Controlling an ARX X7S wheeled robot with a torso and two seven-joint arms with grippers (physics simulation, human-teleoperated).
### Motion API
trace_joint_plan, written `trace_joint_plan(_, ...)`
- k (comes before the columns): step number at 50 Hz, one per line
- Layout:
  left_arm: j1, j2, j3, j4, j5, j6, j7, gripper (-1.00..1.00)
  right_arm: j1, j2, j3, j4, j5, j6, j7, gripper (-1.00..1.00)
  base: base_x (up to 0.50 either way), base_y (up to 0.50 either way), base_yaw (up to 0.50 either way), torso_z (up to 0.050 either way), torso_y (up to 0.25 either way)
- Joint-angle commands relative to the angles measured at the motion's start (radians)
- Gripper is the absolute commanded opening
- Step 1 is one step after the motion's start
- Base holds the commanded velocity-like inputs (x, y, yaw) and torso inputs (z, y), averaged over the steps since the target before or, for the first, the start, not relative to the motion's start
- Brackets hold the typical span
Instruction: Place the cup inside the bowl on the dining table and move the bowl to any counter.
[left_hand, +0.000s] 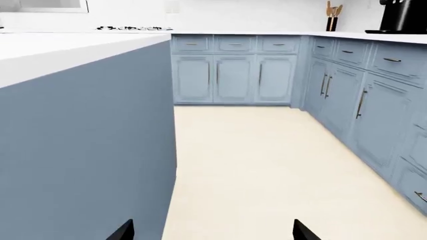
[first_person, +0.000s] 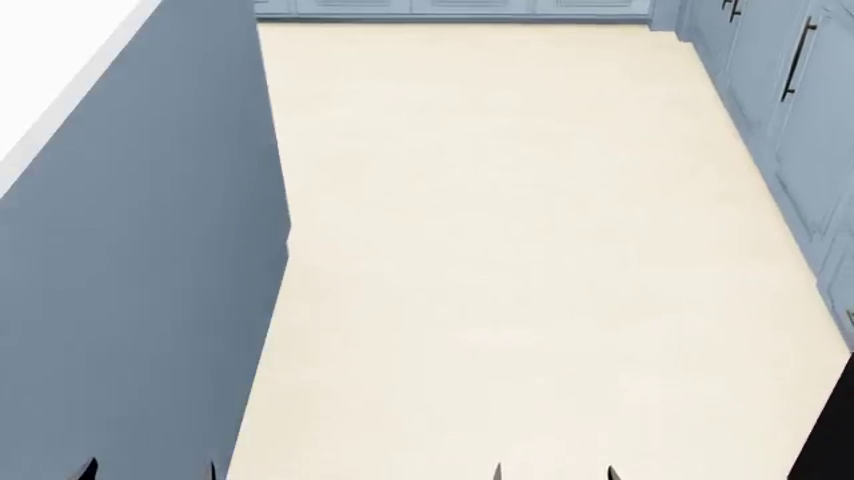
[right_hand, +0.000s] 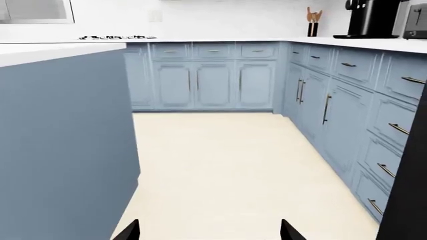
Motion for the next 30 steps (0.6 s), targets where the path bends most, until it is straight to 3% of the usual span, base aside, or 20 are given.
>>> trace_joint_plan(1, 0.001, -0.015, 0.016, 0.0, -0.021, -0.001, -0.015, 1.0, 0.001, 0.016, -0.019, -0.001, 0.015, 0.0, 0.017, 1.0, -0.5, 0.0, 0.0, 0.0, 0.0)
trace_joint_plan(23, -0.006, -0.037, 0.046, 0.002, -0.05, -0.008, -0.04, 1.0, 0.005, 0.04, -0.049, 0.001, 0.033, 0.001, 0.048, 1.0, -0.5, 0.02, 0.0, 0.0, 0.0)
trace_joint_plan(30, -0.003, -0.045, 0.053, 0.007, -0.057, -0.004, -0.047, 1.0, 0.011, 0.05, -0.069, 0.006, 0.012, 0.006, 0.064, 1.0, -0.41, 0.34, 0.0, 0.0, 0.0)
